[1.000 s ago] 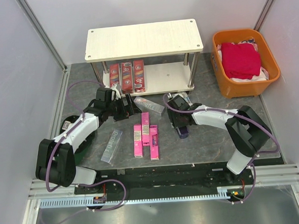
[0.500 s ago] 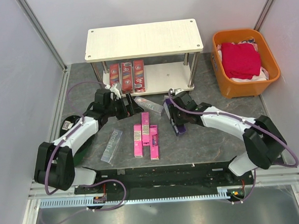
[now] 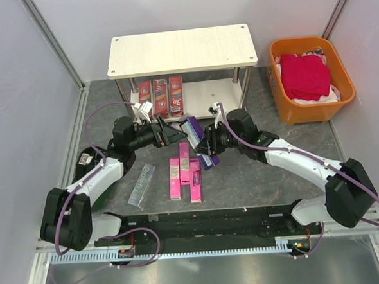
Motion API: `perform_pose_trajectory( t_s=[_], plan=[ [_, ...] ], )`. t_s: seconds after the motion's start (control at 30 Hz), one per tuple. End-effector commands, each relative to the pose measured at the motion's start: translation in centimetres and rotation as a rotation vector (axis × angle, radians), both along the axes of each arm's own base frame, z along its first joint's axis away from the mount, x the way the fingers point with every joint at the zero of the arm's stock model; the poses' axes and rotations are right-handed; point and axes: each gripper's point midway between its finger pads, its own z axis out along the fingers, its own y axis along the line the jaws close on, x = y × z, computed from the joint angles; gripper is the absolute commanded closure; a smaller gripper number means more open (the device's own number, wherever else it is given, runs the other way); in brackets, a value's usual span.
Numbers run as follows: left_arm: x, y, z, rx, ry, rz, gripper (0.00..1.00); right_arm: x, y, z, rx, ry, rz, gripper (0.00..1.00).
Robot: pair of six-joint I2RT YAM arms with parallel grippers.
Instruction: Place and organize the toothpastes onto the shelf
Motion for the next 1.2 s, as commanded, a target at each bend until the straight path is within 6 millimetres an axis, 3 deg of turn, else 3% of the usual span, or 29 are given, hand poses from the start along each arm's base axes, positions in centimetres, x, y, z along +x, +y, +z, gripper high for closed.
perform_pose_trajectory(
  t_s=[0.0, 0.3, 0.5, 0.53, 0.73, 0.8, 0.97, 1.17],
  plan=[
    [-1.4, -1.3, 3.3, -0.119, -0.095, -0.111, 0.0, -3.0, 3.9, 6.1, 0.329, -0.033, 0.236, 0.6],
    [-3.7, -3.0, 5.0, -0.207, -0.171, -0.257, 0.03, -4.7, 5.6, 7.1, 0.44, 0.027, 0.331, 0.59],
    [-4.3, -3.0, 5.7, -0.257, -0.197, -0.253, 0.27, -4.4, 5.5, 6.2, 0.418, 0.04, 0.303, 0.56],
    [-4.2, -2.9, 5.8, -0.259, -0.199, -0.247, 0.38, -4.1, 5.4, 5.8, 0.405, 0.044, 0.276, 0.55],
    [-3.8, -2.4, 6.7, -0.268, -0.224, -0.187, 0.56, -3.2, 5.0, 5.0, 0.378, 0.034, 0.21, 0.47],
    [-3.7, -2.3, 6.8, -0.27, -0.221, -0.177, 0.62, -2.9, 4.9, 4.8, 0.369, 0.033, 0.187, 0.38],
    [-3.3, -1.0, 7.9, -0.273, -0.228, -0.164, 0.67, -2.8, 4.5, 4.8, 0.357, 0.028, 0.17, 0.22],
    [-2.8, -0.4, 8.7, -0.257, -0.227, -0.16, 0.73, -2.8, 3.8, 4.9, 0.325, 0.0, 0.156, 0.11]
  ],
)
